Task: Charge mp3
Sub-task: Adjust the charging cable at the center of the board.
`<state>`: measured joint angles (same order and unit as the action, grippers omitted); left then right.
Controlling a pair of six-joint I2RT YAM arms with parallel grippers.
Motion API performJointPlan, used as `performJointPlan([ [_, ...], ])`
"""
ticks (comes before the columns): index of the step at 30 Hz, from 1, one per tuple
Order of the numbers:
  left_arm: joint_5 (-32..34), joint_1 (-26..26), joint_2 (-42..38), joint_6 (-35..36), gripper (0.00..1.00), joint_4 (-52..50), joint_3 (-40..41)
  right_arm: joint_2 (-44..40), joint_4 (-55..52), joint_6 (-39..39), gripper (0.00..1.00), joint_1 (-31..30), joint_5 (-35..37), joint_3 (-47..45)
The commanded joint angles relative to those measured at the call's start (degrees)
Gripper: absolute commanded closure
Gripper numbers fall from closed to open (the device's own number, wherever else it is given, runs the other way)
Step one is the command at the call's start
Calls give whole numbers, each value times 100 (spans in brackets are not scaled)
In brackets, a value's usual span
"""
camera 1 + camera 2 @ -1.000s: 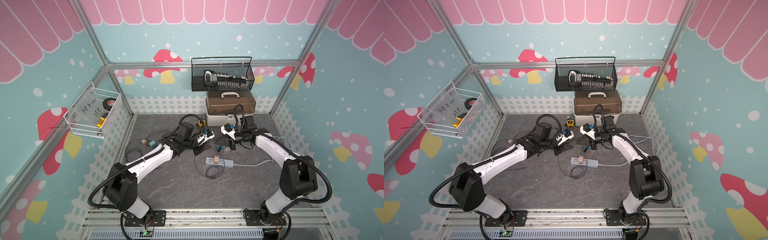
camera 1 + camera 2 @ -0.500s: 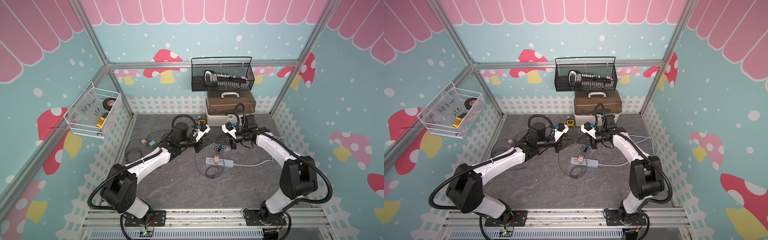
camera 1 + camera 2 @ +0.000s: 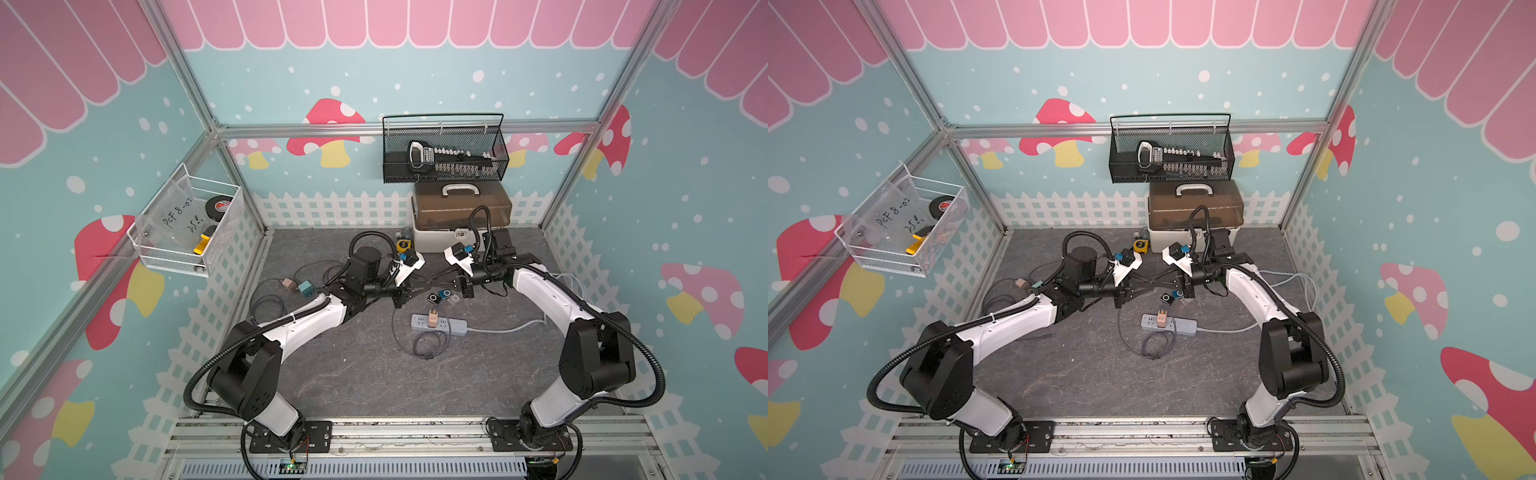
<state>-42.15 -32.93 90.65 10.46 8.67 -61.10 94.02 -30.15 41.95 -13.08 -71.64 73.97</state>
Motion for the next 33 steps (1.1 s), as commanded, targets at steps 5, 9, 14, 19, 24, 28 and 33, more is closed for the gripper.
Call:
performJointPlan([
  [5,-119,-57,84,55,90,-17,-183,80,-95,41,100,7,-255,135],
  [9,-108,-65,67,44,94,38,-236,97,-155,79,100,7,-220,117],
  [14,-123,-73,40,39,100,21,-296,142,-210,81,88,7,-90,108],
  [19,-7,-73,23,383,100,-648,-467,36,-156,-73,65,124,320,118],
  [24,355,-36,-87,836,100,-1492,-528,-262,-77,-139,52,766,727,-89],
  [28,583,52,-202,953,100,-1858,-483,-558,-87,417,51,1184,2153,-629],
  [33,767,179,-285,1130,100,-2243,-537,-206,-325,1771,50,1255,3589,-822],
])
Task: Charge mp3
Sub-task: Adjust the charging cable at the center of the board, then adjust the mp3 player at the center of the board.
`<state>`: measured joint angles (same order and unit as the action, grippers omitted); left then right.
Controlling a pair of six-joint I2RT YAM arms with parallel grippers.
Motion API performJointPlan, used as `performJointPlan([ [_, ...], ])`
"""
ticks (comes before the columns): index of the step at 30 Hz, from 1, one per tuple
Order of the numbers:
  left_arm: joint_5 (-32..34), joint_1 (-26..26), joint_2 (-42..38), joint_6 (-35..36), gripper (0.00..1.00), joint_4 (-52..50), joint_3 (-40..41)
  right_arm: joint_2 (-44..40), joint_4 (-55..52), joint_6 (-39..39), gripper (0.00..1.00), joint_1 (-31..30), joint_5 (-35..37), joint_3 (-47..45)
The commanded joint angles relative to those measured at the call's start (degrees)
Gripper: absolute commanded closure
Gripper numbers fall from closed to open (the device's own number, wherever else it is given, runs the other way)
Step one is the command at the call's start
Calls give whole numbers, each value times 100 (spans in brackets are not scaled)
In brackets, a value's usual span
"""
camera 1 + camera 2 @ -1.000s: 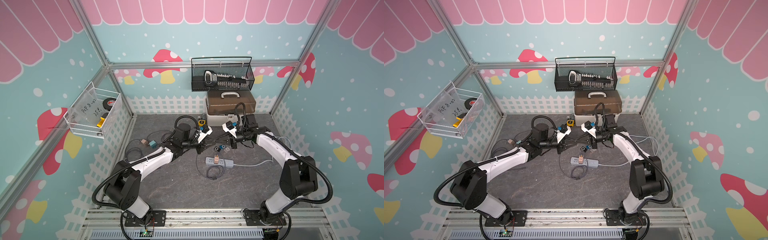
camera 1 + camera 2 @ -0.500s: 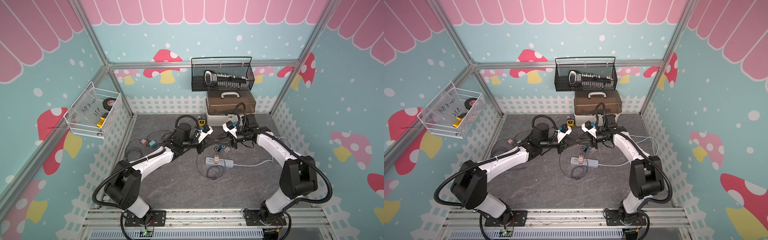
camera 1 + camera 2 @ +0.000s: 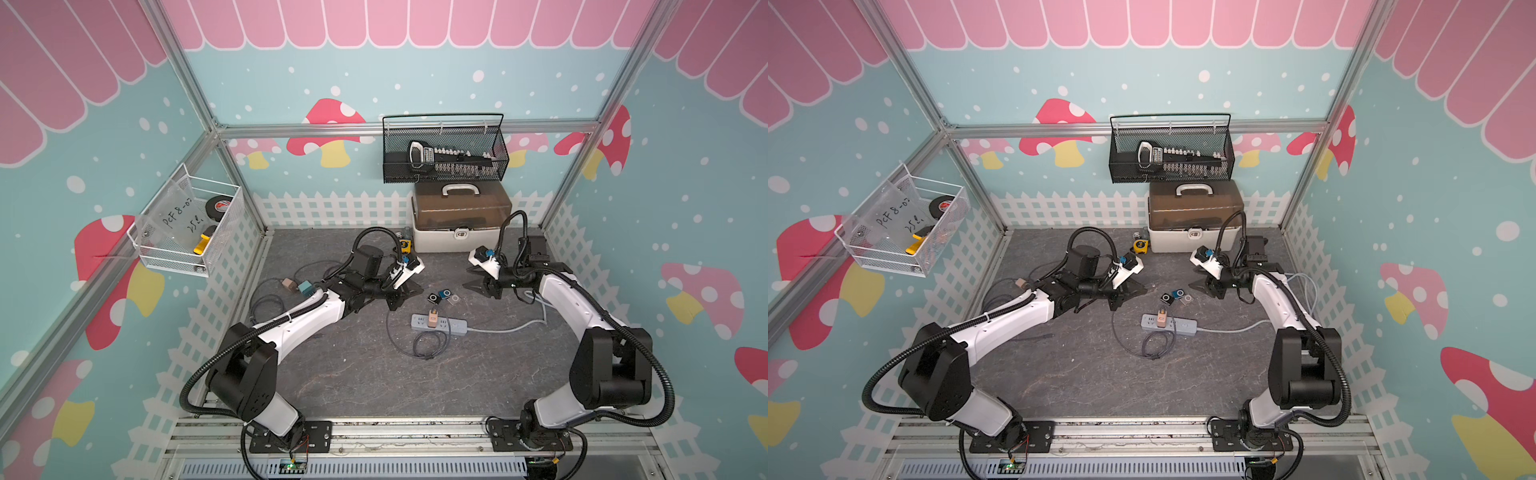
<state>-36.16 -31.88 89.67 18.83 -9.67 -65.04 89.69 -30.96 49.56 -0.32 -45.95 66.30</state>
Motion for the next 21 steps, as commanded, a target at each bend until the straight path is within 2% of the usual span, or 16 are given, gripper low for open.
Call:
performJointPlan([
  [1,194,95,-187,312,100,-472,-171,394,-299,1115,49,-27,1228,59],
  [5,252,147,-161,310,100,-588,-229,1032,-332,1586,46,-271,2134,362],
  [15,354,181,-9,313,100,-627,-358,2288,-523,1633,32,-676,2385,1121],
  [21,315,240,74,314,100,-659,-419,2798,-734,1551,28,-803,2398,1598],
])
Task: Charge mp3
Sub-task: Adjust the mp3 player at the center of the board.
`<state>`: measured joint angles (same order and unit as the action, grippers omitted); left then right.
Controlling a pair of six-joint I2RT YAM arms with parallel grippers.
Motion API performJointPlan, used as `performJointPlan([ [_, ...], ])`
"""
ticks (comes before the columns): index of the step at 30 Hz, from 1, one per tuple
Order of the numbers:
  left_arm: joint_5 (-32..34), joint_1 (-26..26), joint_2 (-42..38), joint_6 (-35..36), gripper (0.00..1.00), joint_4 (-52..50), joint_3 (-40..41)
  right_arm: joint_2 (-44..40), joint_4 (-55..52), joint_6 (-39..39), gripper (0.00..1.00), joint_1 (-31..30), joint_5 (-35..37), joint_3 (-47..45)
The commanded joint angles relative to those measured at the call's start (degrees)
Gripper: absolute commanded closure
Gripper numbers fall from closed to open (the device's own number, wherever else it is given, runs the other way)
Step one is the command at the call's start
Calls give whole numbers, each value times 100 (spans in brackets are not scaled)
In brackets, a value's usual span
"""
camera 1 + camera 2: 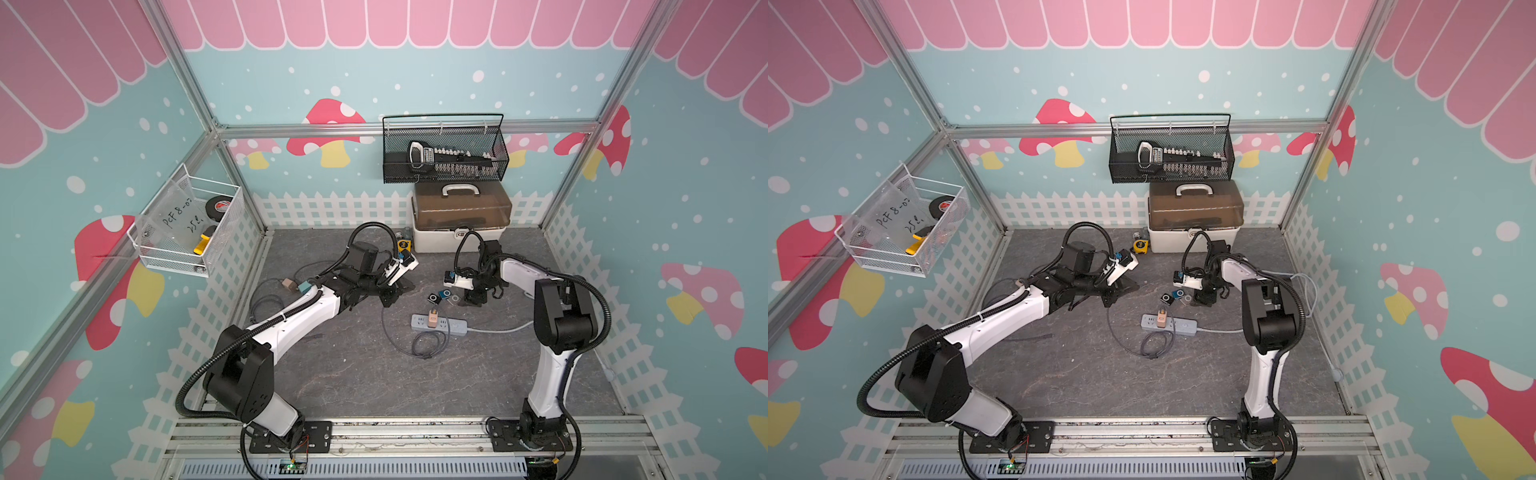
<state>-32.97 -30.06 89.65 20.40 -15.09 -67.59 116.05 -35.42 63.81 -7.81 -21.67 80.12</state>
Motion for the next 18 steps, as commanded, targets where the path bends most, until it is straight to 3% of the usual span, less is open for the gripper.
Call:
performJointPlan([
  [1,-10,70,88,157,100,-117,-166,232,-353,138,28,-70,-57,285],
  [12,-113,138,167,385,100,-117,-193,528,-1155,552,27,-235,-300,743],
  [18,-174,164,150,429,100,-123,-168,741,-1414,185,31,-313,-74,946],
])
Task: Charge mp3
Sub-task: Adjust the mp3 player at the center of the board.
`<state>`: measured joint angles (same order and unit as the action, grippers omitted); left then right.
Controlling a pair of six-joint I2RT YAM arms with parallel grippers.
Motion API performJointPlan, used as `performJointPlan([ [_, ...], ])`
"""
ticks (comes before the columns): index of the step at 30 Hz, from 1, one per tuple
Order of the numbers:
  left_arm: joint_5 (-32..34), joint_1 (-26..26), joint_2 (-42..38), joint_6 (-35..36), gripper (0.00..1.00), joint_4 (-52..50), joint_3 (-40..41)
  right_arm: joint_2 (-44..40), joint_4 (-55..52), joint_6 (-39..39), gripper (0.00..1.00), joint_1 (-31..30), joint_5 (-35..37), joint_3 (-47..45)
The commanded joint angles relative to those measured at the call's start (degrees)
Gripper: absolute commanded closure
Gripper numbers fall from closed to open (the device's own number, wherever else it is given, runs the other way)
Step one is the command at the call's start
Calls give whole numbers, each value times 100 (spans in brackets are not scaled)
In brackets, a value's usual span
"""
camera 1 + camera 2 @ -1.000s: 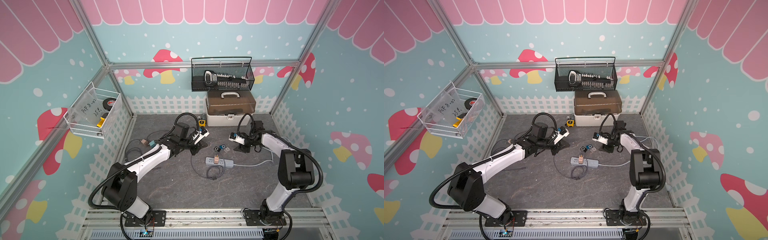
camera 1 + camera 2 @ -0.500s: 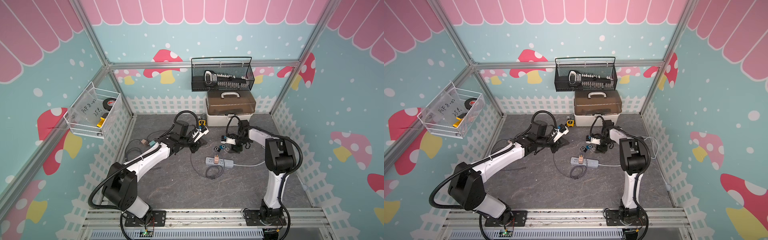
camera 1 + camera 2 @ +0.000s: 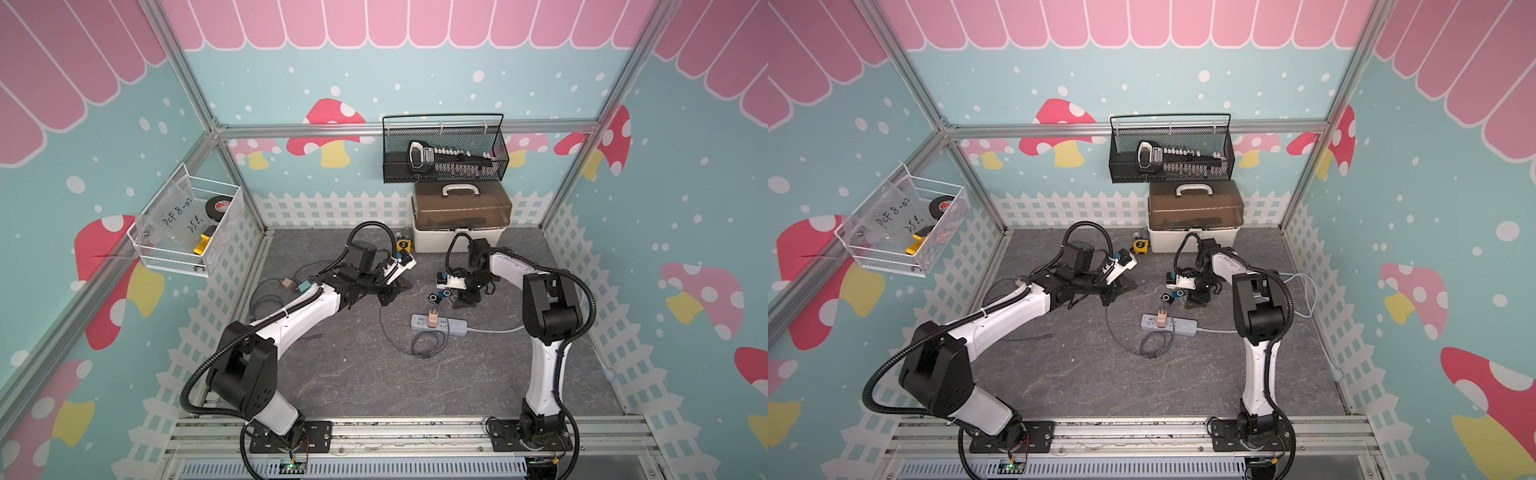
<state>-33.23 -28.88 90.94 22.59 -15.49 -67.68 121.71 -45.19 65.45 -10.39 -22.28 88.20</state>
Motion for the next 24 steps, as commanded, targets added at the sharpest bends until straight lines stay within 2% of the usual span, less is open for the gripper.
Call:
performJointPlan([
  [1,-155,49,-2,219,100,-78,-143,171,-470,5,33,-67,2,128],
  [9,-201,85,-136,246,100,-45,29,88,-775,-571,40,-132,109,-57],
  [24,-355,96,-392,187,100,154,345,-556,-597,-2503,50,-130,21,-1013],
])
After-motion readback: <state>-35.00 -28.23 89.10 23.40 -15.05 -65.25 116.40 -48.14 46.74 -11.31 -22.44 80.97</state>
